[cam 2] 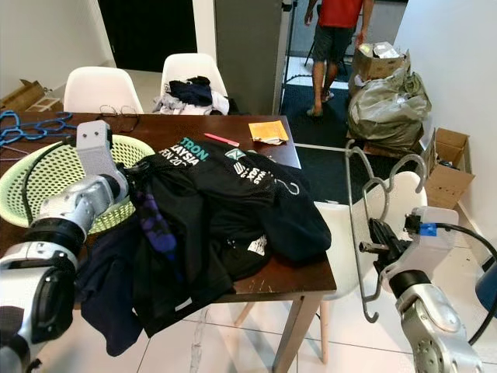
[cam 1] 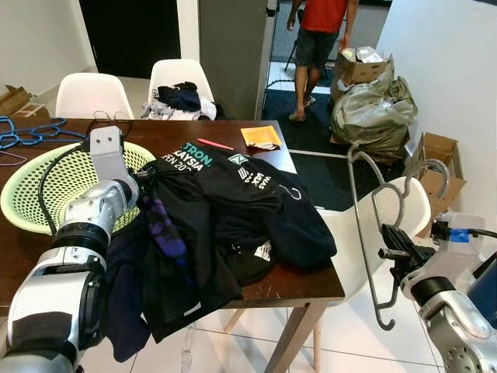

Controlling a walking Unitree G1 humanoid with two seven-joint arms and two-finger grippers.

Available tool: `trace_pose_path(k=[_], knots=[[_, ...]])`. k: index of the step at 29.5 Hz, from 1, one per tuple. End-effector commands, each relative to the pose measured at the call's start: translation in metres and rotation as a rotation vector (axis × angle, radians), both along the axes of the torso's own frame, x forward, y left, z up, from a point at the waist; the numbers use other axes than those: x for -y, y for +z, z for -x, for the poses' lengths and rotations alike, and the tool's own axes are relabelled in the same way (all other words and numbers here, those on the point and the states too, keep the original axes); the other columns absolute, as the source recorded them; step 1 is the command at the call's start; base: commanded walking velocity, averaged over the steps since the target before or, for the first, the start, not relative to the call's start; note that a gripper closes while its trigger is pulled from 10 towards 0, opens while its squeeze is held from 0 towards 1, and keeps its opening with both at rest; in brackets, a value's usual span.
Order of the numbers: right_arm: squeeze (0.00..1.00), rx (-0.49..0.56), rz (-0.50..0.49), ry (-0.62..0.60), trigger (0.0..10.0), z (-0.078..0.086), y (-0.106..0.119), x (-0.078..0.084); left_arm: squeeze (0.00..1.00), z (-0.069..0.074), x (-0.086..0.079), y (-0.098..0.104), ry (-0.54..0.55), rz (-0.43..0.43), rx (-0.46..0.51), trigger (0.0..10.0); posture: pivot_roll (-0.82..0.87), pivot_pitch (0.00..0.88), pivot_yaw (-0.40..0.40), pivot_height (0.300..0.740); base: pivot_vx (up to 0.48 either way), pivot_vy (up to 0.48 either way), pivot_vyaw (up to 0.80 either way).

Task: Hang hanger

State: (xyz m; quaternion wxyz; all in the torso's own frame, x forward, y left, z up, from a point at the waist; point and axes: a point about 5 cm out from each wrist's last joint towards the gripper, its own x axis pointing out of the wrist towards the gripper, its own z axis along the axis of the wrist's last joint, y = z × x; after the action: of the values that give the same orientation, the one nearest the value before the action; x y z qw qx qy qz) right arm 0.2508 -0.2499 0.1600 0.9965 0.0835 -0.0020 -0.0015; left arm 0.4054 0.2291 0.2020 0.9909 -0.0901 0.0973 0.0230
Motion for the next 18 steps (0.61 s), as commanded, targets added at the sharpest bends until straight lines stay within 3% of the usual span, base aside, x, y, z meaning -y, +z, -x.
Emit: trace_pose_path(k=[1,12,14,15,16,17,18], knots=[[0.0,0.007,0.001,-0.011,10.0,0.003,0.003,0.003,0.0,0.0,-0.005,0.003,0.011,-0.017,-0.006,0.0,-0.08,0.103,-0.035,0.74,0.0,0.0,0.0],[0.0,0.009,-0.005,-0.021,10.0,0.008,0.003,0.002,0.0,-0.004,-0.005,0.02,-0.037,-0.02,0.065,0.0,-0.08,0.102,-0.032,0.74,0.0,0.0,0.0],[0.0,0.01,-0.006,-0.024,10.0,0.008,0.003,0.002,0.0,-0.005,-0.007,0.032,-0.044,-0.021,0.109,0.0,-0.08,0.094,-0.028,0.74,0.0,0.0,0.0],[0.0,0.012,-0.009,-0.026,10.0,0.007,0.003,0.002,0.0,-0.006,-0.012,0.055,-0.035,-0.038,0.186,0.0,-0.07,0.089,-0.026,0.74,0.0,0.0,0.0],[0.0,0.012,-0.009,-0.026,10.0,0.007,0.003,0.002,0.0,-0.006,-0.012,0.055,-0.035,-0.038,0.186,0.0,-0.07,0.089,-0.026,0.74,0.0,0.0,0.0],[0.0,0.013,-0.011,-0.027,10.0,0.006,0.003,0.001,0.0,-0.005,-0.019,0.083,-0.009,-0.068,0.275,0.0,-0.07,0.084,-0.024,0.74,0.0,0.0,0.0],[0.0,0.017,-0.016,-0.029,10.0,0.004,0.002,0.0,0.0,0.002,-0.035,0.139,0.049,-0.144,0.439,0.0,-0.06,0.075,-0.021,0.74,0.0,0.0,0.0]])
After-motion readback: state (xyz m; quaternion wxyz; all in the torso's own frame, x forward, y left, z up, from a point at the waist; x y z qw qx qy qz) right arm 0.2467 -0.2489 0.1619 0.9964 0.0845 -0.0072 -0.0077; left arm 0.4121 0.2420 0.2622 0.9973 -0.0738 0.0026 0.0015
